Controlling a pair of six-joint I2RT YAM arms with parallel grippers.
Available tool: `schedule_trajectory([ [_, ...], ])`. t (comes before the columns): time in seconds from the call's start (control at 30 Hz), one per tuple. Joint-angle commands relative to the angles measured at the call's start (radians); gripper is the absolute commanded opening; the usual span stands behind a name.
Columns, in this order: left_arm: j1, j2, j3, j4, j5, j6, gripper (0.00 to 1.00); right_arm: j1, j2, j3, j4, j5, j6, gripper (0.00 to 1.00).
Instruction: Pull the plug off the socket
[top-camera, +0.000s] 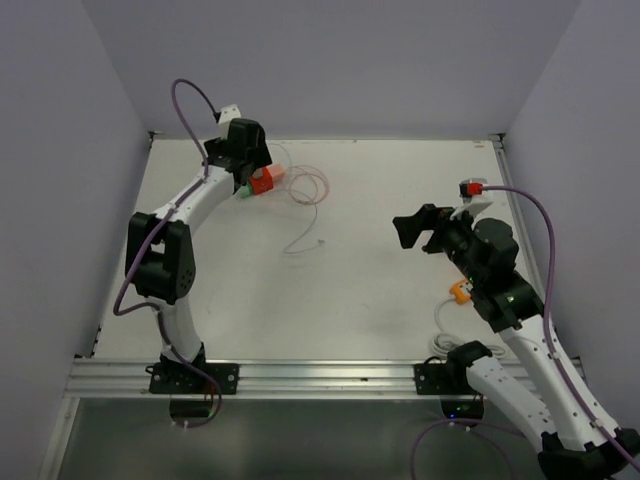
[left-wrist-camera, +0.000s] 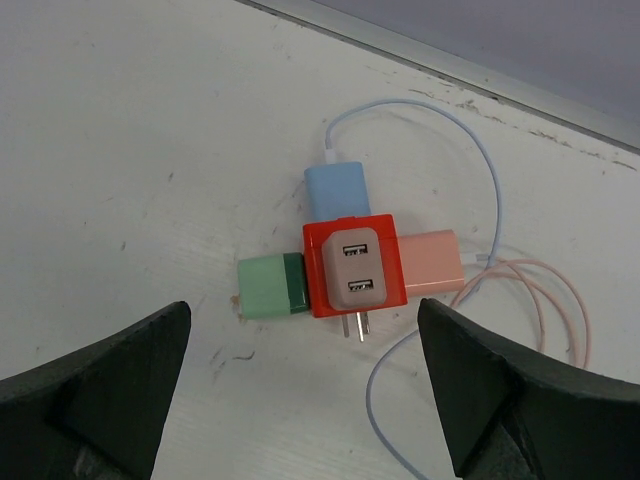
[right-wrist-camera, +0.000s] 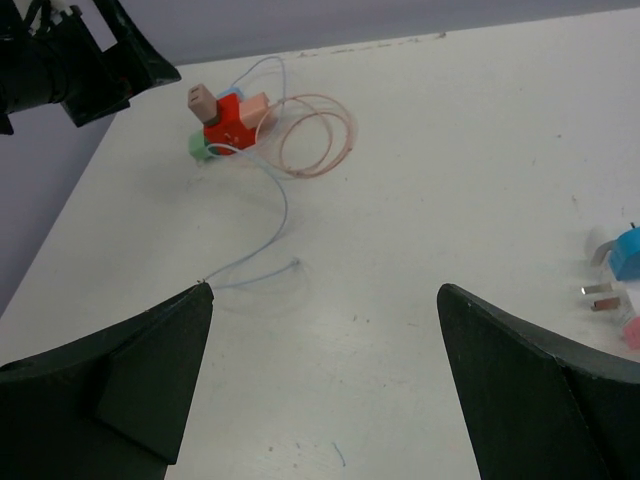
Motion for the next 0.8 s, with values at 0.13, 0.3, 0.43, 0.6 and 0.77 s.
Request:
schedule_trajectory([
  [0.13,-0.025,0.144,0.111,0.123,-0.131,0.019,0.99,0.003,0.025,-0.027,0.056,-0.112,0.007,0.99],
  [0.3,-0.039,0.238,0.170,0.135,-0.133,0.044,0.99,0.003,0.051,-0.026,0.065,-0.126,0.005,0.99],
  [0.43,-0.048,0.305,0.219,0.135,-0.142,0.055,0.97,0.003,0.072,-0.033,0.071,-0.161,0.005,0.99],
  [0.6,-0.055,0.341,0.230,0.138,-0.150,0.042,0.93,0.003,0.100,-0.024,0.073,-0.166,0.002,0.99],
  [0.77,-0.055,0.362,0.223,0.134,-0.162,0.035,0.88,0.004,0.141,-0.010,0.064,-0.187,0.004,0.99],
])
